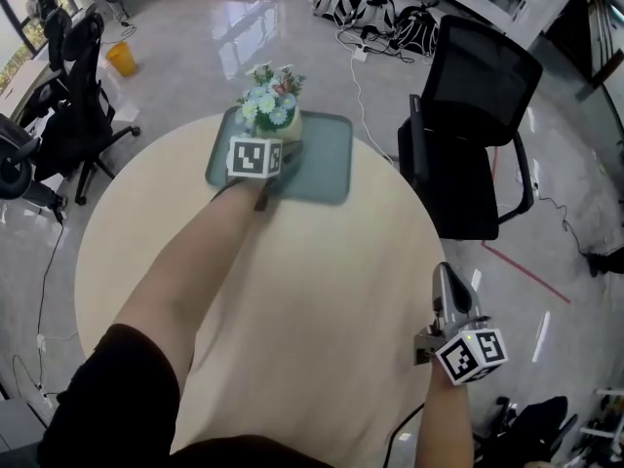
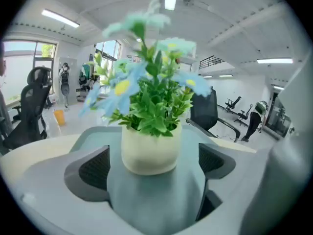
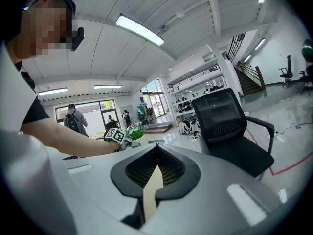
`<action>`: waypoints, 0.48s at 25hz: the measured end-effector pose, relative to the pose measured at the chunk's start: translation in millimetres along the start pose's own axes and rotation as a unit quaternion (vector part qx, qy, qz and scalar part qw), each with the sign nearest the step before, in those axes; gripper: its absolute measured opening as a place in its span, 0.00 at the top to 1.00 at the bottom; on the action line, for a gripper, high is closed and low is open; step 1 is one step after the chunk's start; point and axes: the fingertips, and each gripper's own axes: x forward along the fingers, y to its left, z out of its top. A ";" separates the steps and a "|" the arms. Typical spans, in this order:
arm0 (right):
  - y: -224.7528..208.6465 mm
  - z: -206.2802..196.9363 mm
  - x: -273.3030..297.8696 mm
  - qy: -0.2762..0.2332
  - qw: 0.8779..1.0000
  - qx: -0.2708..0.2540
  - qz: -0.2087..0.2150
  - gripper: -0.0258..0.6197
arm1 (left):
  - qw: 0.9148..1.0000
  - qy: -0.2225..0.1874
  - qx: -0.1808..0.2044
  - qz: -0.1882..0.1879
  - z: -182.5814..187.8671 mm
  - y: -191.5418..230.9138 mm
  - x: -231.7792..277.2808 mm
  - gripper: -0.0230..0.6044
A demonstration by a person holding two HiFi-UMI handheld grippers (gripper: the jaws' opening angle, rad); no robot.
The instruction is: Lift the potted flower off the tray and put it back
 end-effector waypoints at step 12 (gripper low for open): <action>93.5 48.1 -25.9 0.017 0.998 -0.056 -0.001 0.94 | 0.994 -0.063 -0.042 -0.073 23.7 35.0 -204.9 0.12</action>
